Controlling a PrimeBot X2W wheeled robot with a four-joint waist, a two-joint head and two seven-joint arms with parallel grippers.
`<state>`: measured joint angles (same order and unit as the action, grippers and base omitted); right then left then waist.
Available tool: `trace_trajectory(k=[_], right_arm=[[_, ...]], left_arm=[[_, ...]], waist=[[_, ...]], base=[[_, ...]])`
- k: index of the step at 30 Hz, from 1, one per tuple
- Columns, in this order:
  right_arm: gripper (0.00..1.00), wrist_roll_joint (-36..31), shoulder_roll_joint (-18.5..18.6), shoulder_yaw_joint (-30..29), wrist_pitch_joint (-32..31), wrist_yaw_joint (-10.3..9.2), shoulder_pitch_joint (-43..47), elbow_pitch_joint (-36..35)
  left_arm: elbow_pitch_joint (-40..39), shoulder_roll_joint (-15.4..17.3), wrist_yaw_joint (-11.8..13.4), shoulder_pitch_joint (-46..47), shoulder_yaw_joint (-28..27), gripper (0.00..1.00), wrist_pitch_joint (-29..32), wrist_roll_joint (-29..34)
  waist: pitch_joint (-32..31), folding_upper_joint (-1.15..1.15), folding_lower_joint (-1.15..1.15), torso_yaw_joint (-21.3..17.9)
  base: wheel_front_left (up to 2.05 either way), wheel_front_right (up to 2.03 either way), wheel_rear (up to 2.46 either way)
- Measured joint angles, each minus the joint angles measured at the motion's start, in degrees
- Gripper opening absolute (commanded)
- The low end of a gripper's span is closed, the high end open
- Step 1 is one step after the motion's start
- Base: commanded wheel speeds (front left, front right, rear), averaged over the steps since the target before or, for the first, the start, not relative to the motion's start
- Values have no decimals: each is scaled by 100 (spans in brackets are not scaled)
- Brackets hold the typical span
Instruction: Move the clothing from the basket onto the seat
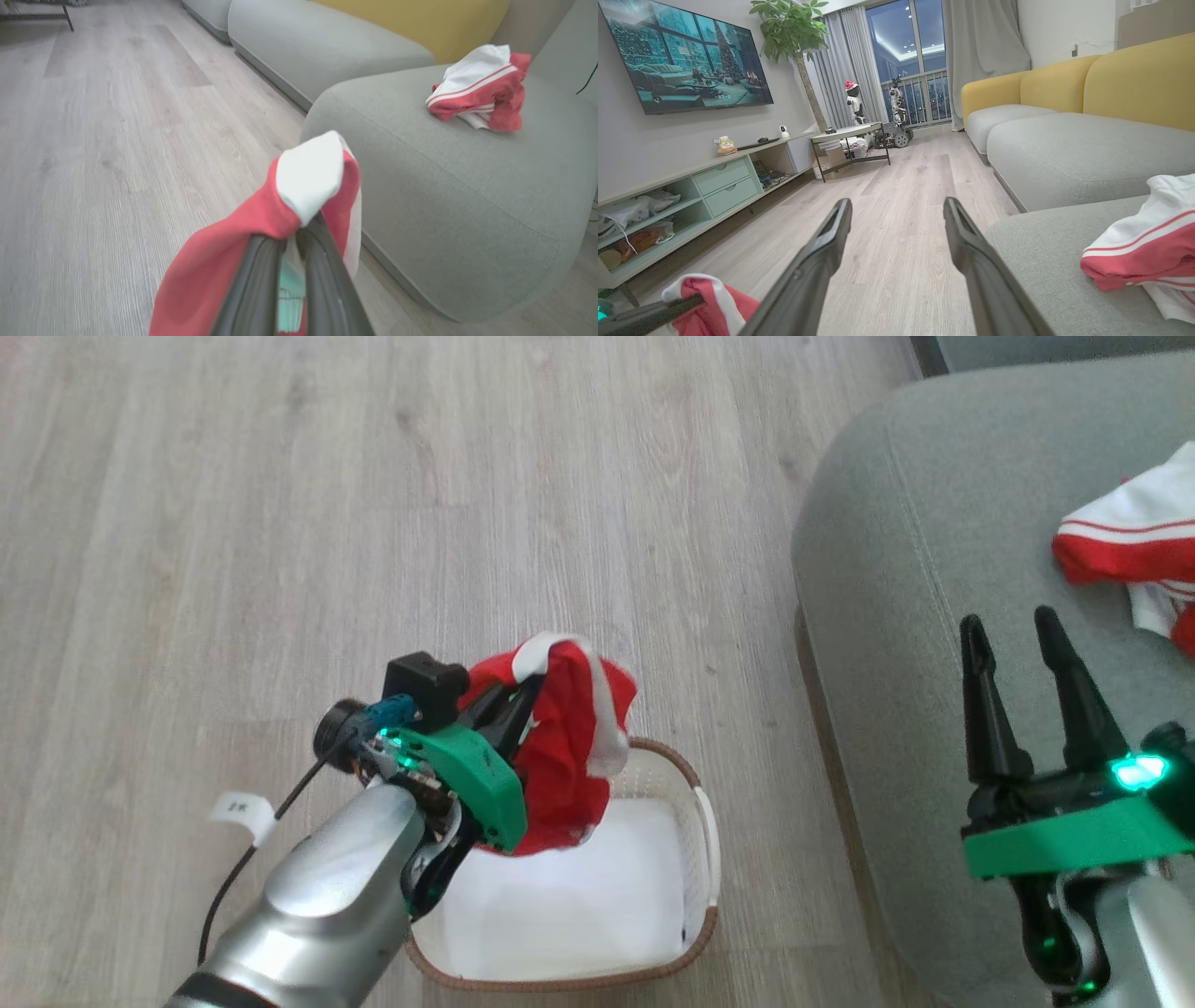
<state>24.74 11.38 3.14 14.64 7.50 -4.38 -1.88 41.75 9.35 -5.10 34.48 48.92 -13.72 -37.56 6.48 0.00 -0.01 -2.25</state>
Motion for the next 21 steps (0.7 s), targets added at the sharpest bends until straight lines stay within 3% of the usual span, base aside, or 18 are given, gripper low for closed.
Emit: trace_trajectory(k=[5,7,13,21], right_arm=[[100,29,3,10,0,0,224,0],[100,57,8,29,0,0,317,-8],[100,57,14,81,0,0,407,-57],[100,107,110,353,-1,0,399,-85]], left_arm=[[-953,232,257,-98,-71,0,67,8],[-1617,434,479,-93,-158,0,260,8],[-2851,805,822,-83,-353,0,705,-8],[-3653,1033,1077,-70,-495,0,1067,-15]], waist=[[-231,0,0,90],[-315,0,0,123],[-358,0,0,128],[-345,0,0,141]], base=[[0,0,0],[0,0,0],[0,0,0],[0,0,0]])
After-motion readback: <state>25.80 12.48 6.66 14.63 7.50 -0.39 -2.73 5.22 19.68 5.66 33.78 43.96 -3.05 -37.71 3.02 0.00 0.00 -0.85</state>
